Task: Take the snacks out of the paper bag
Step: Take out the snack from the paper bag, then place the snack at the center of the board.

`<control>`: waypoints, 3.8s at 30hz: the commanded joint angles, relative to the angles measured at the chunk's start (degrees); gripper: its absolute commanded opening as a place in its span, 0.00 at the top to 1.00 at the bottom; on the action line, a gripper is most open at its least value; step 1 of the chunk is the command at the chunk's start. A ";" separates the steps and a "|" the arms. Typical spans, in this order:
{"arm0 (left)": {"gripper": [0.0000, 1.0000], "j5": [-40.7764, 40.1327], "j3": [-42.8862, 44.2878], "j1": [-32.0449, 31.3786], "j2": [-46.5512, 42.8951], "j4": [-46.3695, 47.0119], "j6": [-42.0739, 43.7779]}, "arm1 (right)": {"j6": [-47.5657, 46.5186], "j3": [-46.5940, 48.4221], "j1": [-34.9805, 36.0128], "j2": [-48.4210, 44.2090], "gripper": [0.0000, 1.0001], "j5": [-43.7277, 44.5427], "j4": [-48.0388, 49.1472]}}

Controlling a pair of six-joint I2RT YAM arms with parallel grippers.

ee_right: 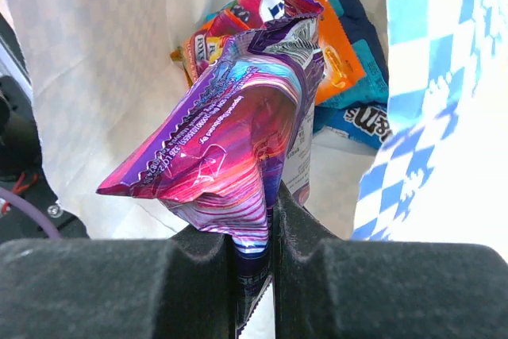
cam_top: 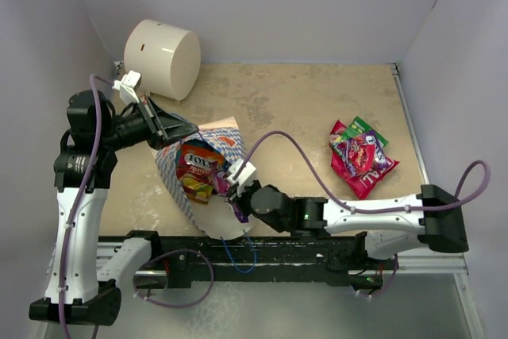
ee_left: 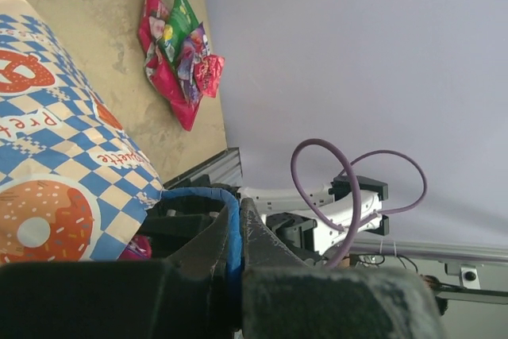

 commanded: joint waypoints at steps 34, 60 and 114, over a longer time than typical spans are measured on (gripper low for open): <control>1.00 -2.01 3.31 -0.06 7.90 9.33 -4.67 | 4.58 26.23 -11.62 -26.97 1.00 2.33 -31.22; 1.00 -2.30 -2.13 -0.06 5.20 8.21 -5.20 | 21.11 34.68 -64.43 1.68 1.00 6.37 -71.40; 1.00 5.59 -5.92 -0.24 -3.04 -0.24 1.49 | 12.09 24.48 -66.47 4.90 0.27 -5.24 -62.71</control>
